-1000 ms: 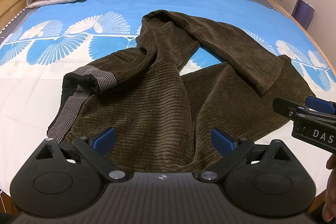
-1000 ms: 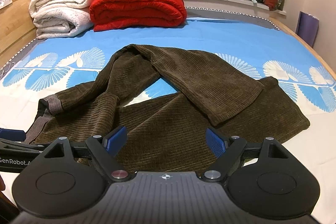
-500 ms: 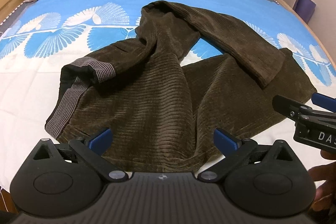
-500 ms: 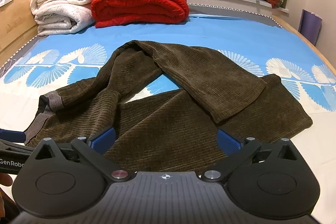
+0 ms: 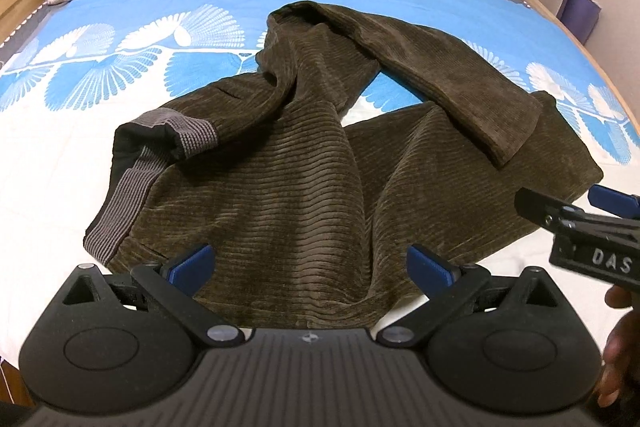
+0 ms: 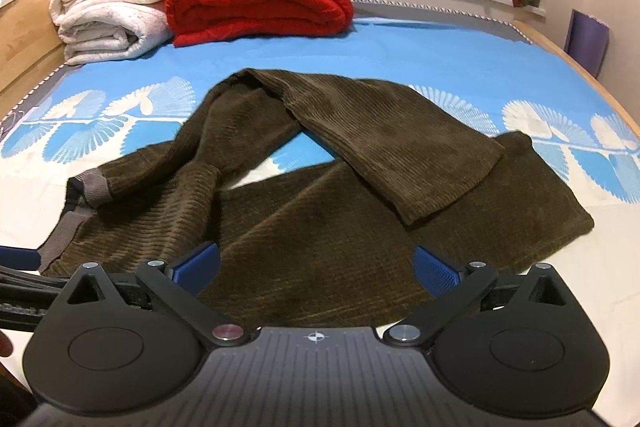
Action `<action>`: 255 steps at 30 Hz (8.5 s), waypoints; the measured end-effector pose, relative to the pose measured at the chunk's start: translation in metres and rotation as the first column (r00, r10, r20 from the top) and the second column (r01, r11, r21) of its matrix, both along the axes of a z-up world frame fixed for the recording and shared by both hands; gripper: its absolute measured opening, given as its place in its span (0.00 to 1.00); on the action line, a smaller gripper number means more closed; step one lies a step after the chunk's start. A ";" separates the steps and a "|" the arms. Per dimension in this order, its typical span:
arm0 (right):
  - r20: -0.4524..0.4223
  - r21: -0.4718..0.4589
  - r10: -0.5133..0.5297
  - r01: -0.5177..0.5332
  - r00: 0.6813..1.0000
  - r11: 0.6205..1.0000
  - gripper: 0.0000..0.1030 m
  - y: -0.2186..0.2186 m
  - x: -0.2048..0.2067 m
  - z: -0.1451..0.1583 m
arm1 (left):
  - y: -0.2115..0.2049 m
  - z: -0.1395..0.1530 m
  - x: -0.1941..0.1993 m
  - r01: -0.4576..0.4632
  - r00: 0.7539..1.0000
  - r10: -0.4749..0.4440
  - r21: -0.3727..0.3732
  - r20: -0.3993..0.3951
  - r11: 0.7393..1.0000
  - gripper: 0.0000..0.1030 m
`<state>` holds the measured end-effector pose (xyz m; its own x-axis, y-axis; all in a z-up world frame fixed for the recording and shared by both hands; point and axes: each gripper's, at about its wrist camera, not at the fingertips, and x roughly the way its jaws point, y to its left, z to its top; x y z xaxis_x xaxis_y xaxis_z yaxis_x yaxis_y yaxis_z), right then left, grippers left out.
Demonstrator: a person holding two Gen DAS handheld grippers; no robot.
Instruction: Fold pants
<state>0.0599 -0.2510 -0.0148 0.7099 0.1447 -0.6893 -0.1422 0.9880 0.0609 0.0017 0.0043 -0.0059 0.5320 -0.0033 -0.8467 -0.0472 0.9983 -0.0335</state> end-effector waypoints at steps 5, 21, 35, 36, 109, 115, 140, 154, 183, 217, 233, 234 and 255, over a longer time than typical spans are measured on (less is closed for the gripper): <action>-0.002 0.045 -0.088 0.088 0.996 0.995 0.92 -0.031 0.017 -0.004 | 0.026 0.014 0.006 0.036 0.999 -0.035 -0.047 0.032 0.998 0.97; -0.325 0.219 -0.591 0.667 0.738 0.712 0.37 -0.284 0.113 -0.105 | 0.228 -0.036 0.088 -0.124 0.981 0.125 0.016 -0.145 0.992 0.43; -0.316 0.180 -0.604 0.671 0.732 0.719 0.43 -0.287 0.141 -0.160 | 0.226 -0.107 0.109 -0.094 0.978 0.071 -0.110 -0.195 0.990 0.76; -0.308 0.163 -0.611 0.673 0.729 0.721 0.31 -0.287 0.144 -0.160 | 0.224 -0.109 0.111 -0.079 0.980 0.060 -0.098 -0.188 0.992 0.76; -0.460 0.153 -0.747 0.871 0.481 0.467 0.08 -0.405 -0.006 -0.145 | 0.273 -0.101 0.038 0.032 0.971 -0.029 0.012 -0.239 0.999 0.65; -0.368 0.198 -0.799 0.880 0.475 0.432 0.06 -0.406 -0.021 -0.116 | 0.261 -0.097 0.043 0.082 0.968 -0.080 0.001 -0.239 0.997 0.37; -0.199 -0.050 -0.847 0.858 0.492 0.510 0.21 -0.376 -0.020 -0.082 | 0.256 -0.019 0.041 0.018 0.999 -0.015 0.080 -0.031 0.997 0.22; -0.069 0.141 -0.606 0.609 0.793 0.781 0.45 -0.289 0.083 -0.056 | 0.116 -0.038 0.095 0.341 0.940 -0.336 0.184 -0.059 0.922 0.50; 0.036 0.684 -0.723 0.511 0.690 0.521 0.11 -0.327 0.105 0.056 | 0.202 -0.037 0.159 -0.169 0.985 0.130 0.437 0.117 0.884 0.10; -0.269 0.451 -0.683 0.715 0.679 0.534 0.08 -0.316 0.242 -0.163 | 0.288 -0.060 0.190 -0.472 0.882 0.465 0.139 0.082 0.871 0.49; -0.244 0.273 -0.891 0.909 0.382 0.315 0.31 -0.357 0.134 -0.116 | 0.302 -0.066 0.179 -0.414 0.910 0.412 -0.068 -0.037 0.908 0.61; -0.226 0.279 -0.886 0.898 0.405 0.339 0.33 -0.357 0.125 -0.108 | 0.309 -0.067 0.176 -0.435 0.900 0.433 -0.110 -0.045 0.894 0.65; -0.134 0.301 -0.738 0.737 0.661 0.605 0.42 -0.357 -0.069 -0.034 | 0.296 -0.086 0.157 -0.302 0.953 0.292 -0.154 -0.086 0.941 0.14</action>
<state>-0.0088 -0.6080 -0.0486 0.6733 -0.2312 -0.7023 0.6256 0.6844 0.3744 0.1586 0.2999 -0.0923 0.4777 0.0061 -0.8785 -0.3479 0.9196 -0.1828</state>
